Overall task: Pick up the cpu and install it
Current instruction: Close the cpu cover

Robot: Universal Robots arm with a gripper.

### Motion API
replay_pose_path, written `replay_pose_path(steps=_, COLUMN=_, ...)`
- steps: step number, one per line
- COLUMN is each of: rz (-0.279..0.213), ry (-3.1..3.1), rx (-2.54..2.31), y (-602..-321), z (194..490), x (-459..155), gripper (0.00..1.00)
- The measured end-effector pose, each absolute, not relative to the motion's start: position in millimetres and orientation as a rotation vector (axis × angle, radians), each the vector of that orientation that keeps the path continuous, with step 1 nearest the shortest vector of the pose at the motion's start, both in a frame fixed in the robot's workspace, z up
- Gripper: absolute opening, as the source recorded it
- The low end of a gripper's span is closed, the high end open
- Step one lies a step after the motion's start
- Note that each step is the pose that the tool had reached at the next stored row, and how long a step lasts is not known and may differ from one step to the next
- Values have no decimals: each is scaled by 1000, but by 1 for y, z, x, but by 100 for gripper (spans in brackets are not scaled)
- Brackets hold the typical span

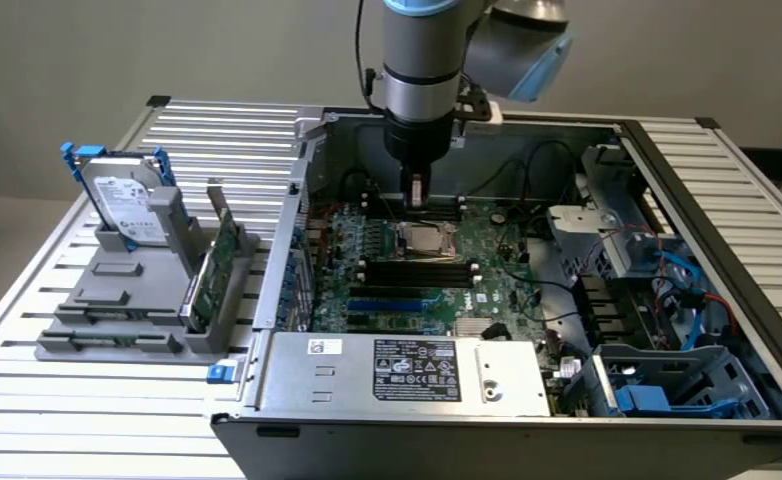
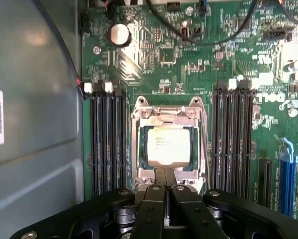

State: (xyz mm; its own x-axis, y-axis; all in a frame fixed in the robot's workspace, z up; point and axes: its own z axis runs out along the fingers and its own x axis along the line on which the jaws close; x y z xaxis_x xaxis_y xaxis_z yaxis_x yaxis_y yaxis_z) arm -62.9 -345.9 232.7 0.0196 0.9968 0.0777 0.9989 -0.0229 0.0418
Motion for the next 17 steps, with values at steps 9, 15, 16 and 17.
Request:
replay_pose_path(steps=9, rz=-132, ry=-2176, rx=-2227, y=-346, z=219, x=-66, gripper=11)
replay_pose_path(steps=15, rz=-104, ry=-2163, rx=-2217, y=-346, z=215, x=-69, gripper=11)
replay_pose_path(steps=16, rz=-97, ry=-2160, rx=-2214, y=-346, z=214, x=-69, gripper=11)
replay_pose_path(steps=17, rz=-88, ry=-2156, rx=-2211, y=-346, z=214, x=-69, gripper=11)
